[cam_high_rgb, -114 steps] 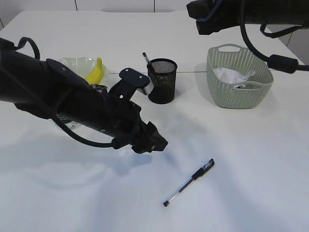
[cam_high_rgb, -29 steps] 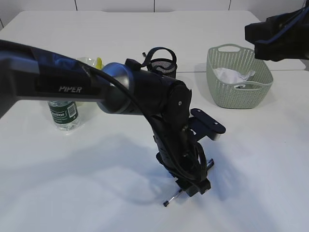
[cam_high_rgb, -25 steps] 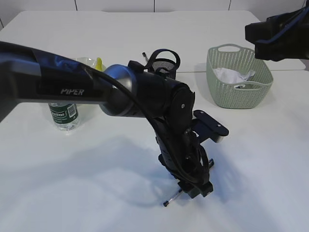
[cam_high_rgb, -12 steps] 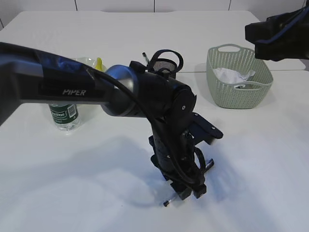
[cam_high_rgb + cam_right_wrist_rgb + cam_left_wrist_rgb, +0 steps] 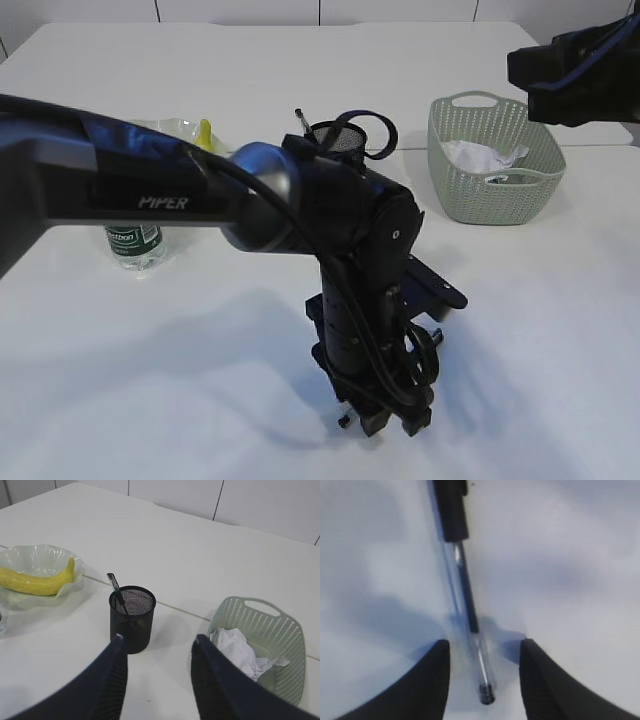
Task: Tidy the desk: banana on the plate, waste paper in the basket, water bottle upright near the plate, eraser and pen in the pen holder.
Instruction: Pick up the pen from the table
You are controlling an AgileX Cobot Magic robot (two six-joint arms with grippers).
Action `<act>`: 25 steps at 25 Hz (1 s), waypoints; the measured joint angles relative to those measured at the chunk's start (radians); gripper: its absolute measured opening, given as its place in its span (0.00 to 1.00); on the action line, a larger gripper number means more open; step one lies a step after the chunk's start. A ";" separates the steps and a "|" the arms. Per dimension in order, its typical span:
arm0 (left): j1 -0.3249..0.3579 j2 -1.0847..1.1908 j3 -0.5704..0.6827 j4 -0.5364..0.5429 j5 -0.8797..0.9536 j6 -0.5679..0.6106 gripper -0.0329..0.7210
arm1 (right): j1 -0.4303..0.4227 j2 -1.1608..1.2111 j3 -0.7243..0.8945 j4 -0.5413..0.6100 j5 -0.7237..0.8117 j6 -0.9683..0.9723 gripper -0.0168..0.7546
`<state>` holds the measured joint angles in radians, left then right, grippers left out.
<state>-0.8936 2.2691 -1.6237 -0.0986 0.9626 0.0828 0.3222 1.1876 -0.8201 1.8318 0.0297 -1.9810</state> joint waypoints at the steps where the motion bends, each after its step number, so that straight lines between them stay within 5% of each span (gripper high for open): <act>1: -0.005 0.000 0.000 0.000 0.004 0.000 0.46 | 0.000 0.000 0.000 0.000 0.000 0.000 0.44; 12: -0.009 0.000 0.000 0.066 0.034 -0.049 0.33 | 0.000 0.000 0.000 0.000 -0.018 0.000 0.44; 18: -0.009 0.000 0.000 0.099 0.034 -0.051 0.11 | 0.000 0.000 0.000 0.002 -0.019 0.000 0.44; 25: -0.009 0.000 0.000 0.119 0.033 -0.051 0.10 | 0.000 0.000 0.000 0.002 -0.019 0.000 0.44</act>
<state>-0.9027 2.2691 -1.6237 0.0200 0.9953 0.0314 0.3222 1.1876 -0.8201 1.8335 0.0103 -1.9810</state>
